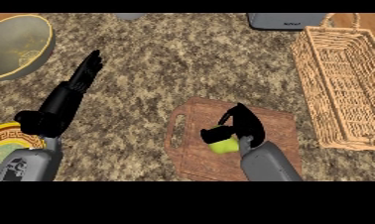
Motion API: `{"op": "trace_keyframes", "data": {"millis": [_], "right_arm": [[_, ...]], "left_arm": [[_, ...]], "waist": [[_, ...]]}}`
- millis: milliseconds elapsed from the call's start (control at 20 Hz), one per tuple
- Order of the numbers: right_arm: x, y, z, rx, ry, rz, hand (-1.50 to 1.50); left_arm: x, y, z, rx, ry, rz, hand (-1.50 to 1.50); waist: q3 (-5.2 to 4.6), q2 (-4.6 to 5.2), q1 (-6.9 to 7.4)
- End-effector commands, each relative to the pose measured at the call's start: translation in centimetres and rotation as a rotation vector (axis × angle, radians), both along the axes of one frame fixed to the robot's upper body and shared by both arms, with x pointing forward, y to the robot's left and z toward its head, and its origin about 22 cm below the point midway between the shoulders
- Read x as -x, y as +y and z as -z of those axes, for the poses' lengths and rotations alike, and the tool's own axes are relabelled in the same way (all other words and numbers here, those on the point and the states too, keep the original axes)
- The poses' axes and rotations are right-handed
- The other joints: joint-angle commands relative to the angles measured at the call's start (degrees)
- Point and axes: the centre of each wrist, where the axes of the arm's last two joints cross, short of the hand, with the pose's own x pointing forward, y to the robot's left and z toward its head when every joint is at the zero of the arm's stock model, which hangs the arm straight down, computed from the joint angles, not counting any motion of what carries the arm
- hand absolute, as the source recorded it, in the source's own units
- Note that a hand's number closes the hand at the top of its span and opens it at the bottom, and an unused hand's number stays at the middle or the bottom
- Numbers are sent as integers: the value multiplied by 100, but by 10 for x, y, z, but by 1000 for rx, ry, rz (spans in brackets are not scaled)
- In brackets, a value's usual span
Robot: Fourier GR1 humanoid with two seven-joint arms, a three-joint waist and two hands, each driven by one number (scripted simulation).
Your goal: Pick the pear from the cutting board and place it in the basket
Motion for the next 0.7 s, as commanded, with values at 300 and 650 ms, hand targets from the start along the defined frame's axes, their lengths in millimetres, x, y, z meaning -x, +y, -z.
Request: {"op": "trace_keyframes", "data": {"millis": [300,650], "right_arm": [[64,-10,9,150,-193,-588,150],[127,-75,-13,161,-526,-882,150]], "left_arm": [[2,-5,1,4,19,-23,0],[8,1,6,5,32,-49,0]], "waist": [[76,-28,-160],[84,-4,-306]]}}
